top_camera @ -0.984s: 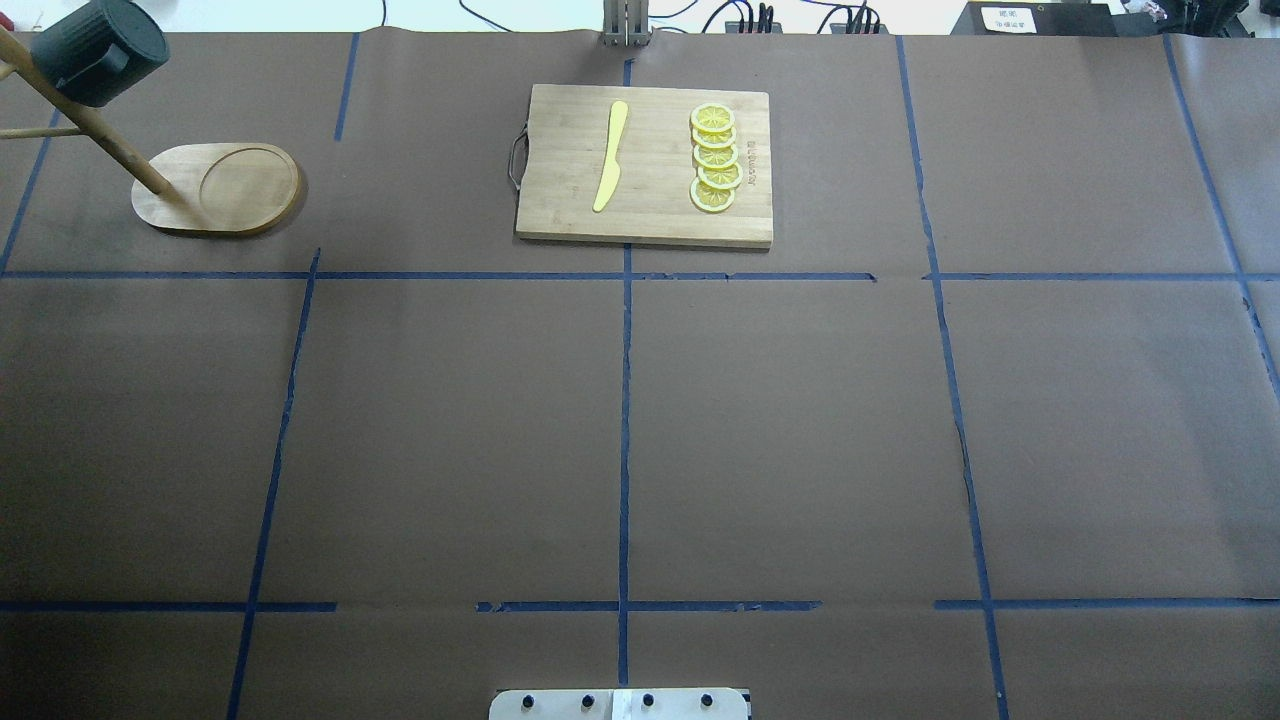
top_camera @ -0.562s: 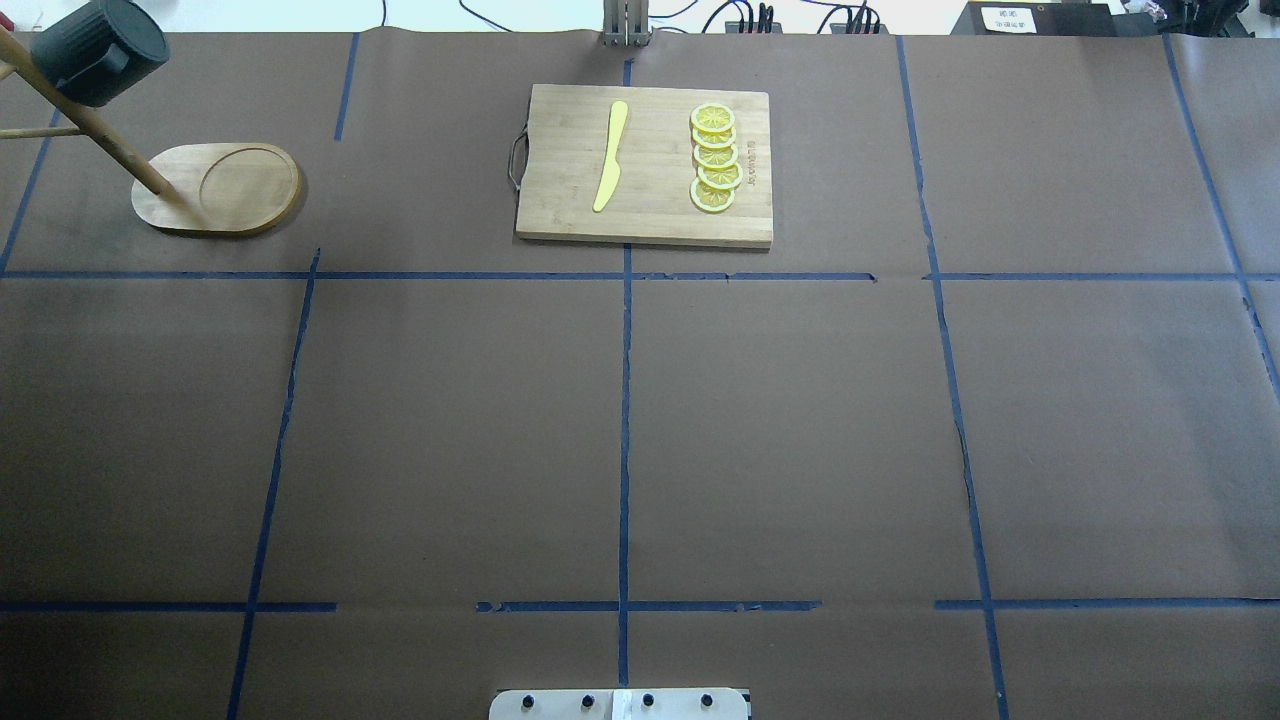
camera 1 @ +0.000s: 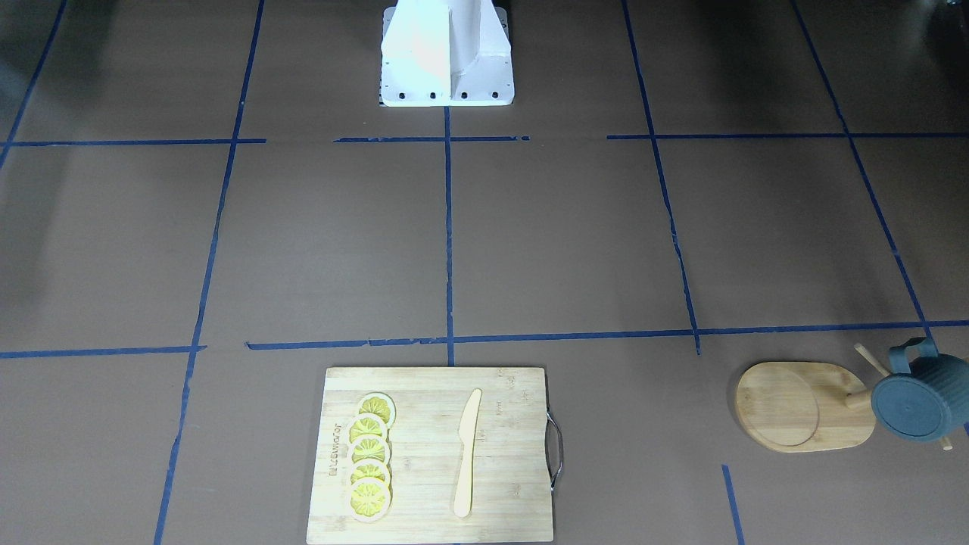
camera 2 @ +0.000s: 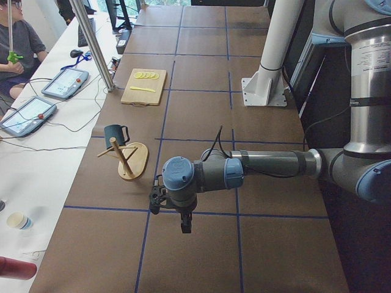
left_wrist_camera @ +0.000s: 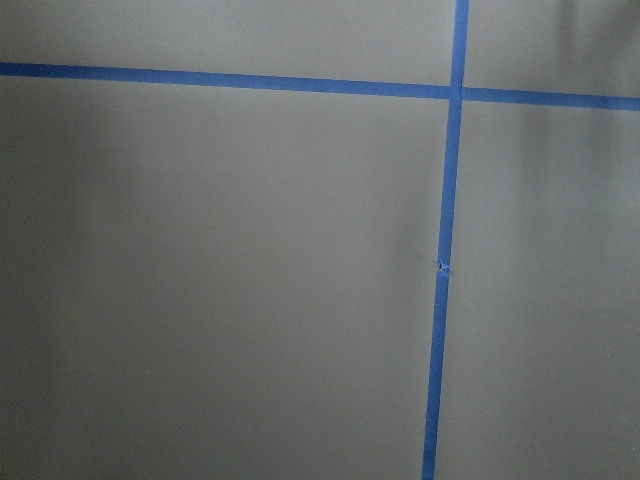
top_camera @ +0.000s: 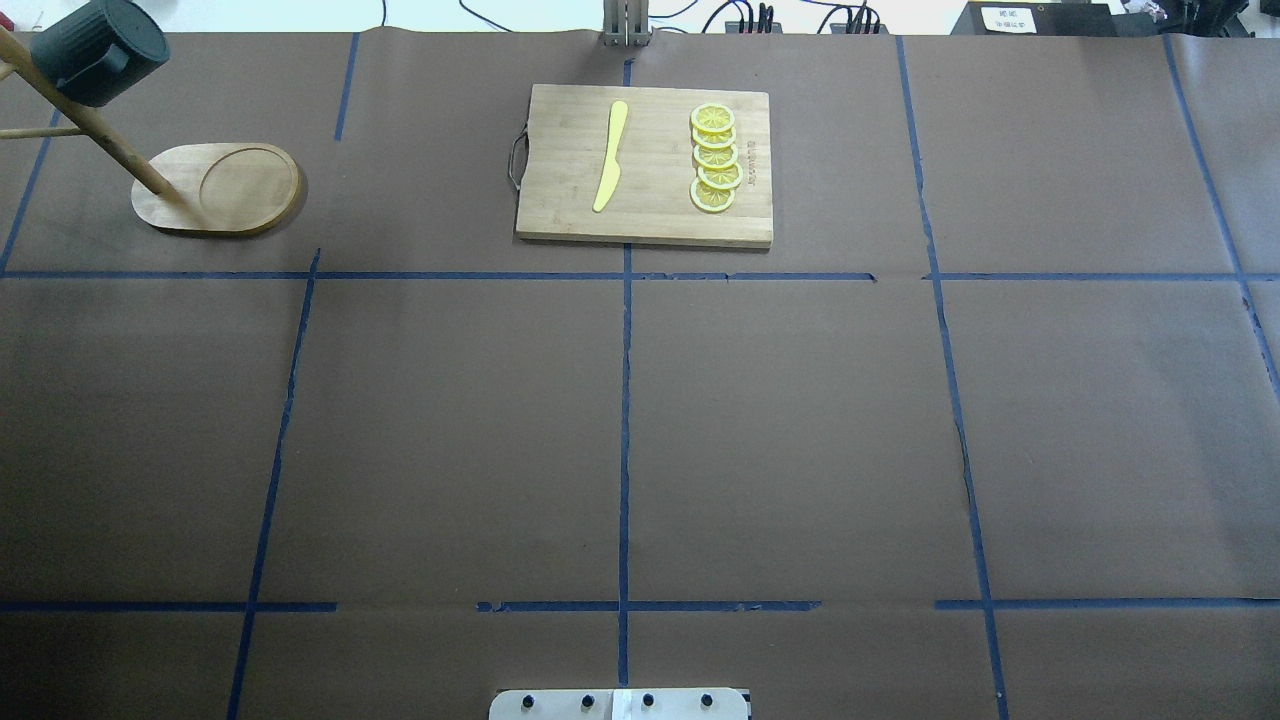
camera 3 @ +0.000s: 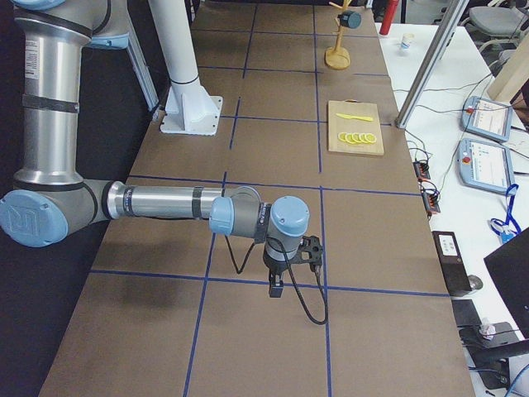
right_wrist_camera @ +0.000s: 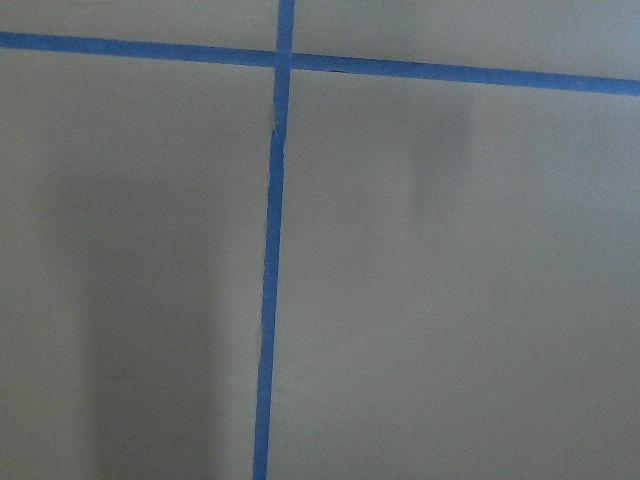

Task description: Hang cup on storage rack

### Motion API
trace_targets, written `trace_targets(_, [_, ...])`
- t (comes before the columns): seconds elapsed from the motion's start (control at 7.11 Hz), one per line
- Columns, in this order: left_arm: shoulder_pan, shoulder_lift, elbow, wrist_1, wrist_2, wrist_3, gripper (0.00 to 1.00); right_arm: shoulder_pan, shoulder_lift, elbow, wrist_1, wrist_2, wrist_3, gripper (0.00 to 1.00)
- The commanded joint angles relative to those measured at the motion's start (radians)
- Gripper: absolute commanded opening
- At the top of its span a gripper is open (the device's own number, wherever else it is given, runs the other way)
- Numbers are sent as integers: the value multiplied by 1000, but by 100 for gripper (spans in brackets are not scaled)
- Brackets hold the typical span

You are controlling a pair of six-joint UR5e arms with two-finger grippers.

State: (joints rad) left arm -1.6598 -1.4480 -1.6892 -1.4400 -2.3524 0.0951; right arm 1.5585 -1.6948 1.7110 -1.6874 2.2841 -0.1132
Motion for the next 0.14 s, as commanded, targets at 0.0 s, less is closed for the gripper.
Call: trace_targets(0.0, [2, 11, -1, -2, -2, 0, 100, 0, 0, 1, 0, 0, 0, 100])
